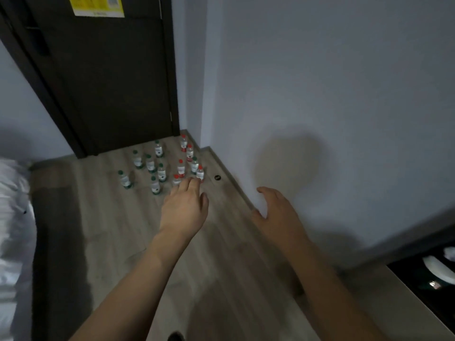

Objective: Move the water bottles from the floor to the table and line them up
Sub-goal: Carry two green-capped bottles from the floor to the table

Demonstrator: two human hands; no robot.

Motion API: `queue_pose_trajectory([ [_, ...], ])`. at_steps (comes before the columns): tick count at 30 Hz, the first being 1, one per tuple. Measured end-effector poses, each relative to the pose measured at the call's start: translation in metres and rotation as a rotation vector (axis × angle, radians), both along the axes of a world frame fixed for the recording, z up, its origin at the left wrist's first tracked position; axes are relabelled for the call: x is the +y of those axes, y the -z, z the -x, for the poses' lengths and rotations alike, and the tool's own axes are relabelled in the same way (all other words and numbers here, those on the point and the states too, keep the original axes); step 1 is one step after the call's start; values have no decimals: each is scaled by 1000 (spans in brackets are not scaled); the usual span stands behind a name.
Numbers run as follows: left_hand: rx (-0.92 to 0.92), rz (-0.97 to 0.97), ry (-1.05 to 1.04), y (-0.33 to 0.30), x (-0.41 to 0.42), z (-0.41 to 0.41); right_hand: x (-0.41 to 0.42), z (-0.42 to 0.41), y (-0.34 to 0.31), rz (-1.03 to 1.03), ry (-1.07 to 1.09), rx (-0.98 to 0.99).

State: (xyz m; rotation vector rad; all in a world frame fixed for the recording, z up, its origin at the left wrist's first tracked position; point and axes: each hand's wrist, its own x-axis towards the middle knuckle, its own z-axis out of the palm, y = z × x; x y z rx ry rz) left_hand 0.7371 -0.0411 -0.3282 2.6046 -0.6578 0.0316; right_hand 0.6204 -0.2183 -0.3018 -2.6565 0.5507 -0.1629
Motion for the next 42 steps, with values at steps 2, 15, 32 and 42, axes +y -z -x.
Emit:
queue_pose_trajectory([
  [2,14,8,-3,-1,7,-36,8,-33,2,-7,6,10],
  [15,79,-50,50,31,-20,-245,-12,-249,31,-111,23,64],
  [32,100,14,29,29,23,-551,34,-542,25,-168,47,-7],
  [42,167,3,45,37,64,-741,73,-700,32,-158,65,-28],
])
